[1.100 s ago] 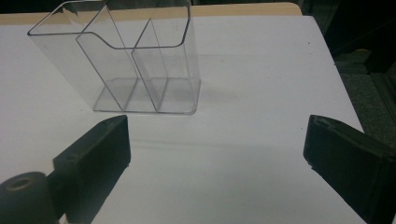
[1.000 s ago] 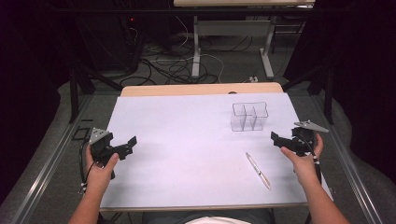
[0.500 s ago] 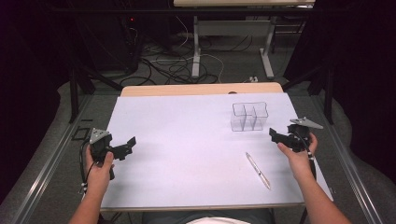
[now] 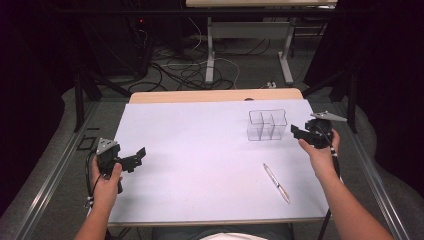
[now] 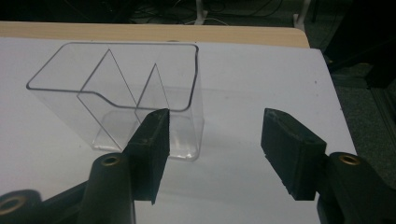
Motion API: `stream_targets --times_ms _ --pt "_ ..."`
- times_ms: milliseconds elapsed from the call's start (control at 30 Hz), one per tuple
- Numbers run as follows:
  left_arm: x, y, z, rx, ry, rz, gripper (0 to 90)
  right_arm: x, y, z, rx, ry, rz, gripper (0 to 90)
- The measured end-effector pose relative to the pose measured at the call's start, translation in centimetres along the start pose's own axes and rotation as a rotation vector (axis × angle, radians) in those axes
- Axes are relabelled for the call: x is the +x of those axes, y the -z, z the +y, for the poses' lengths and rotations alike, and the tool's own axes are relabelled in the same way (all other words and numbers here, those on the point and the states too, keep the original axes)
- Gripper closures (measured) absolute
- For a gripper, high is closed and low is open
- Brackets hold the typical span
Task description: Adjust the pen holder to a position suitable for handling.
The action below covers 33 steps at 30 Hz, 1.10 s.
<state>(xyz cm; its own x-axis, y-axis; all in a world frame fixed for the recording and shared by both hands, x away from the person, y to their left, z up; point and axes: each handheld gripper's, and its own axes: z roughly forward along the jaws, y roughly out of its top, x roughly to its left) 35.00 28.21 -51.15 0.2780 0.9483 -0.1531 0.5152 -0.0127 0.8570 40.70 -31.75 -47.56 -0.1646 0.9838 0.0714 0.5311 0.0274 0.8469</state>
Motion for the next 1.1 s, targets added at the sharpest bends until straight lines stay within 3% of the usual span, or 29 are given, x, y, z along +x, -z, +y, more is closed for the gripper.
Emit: stream_targets --times_ms 400,600,767,833,1100 --pt "0.1 -0.1 0.0 0.008 0.000 -0.005 0.1 0.8 -0.8 4.4 0.017 0.073 -0.033 44.3" --pt "0.0 -0.2 0.0 0.006 0.000 -0.005 0.1 0.7 -1.4 6.2 0.028 0.078 -0.020 57.1" --pt "0.0 -0.2 0.0 0.007 0.001 -0.007 0.1 0.5 -2.2 6.8 0.040 0.088 -0.027 65.1" --pt "0.0 -0.3 0.0 0.007 0.000 -0.008 0.1 0.3 -3.0 6.8 0.049 0.076 -0.022 71.3" --pt "0.1 -0.3 -0.1 0.013 -0.001 -0.007 0.1 -0.1 -4.9 6.5 0.098 0.063 -0.021 82.0"
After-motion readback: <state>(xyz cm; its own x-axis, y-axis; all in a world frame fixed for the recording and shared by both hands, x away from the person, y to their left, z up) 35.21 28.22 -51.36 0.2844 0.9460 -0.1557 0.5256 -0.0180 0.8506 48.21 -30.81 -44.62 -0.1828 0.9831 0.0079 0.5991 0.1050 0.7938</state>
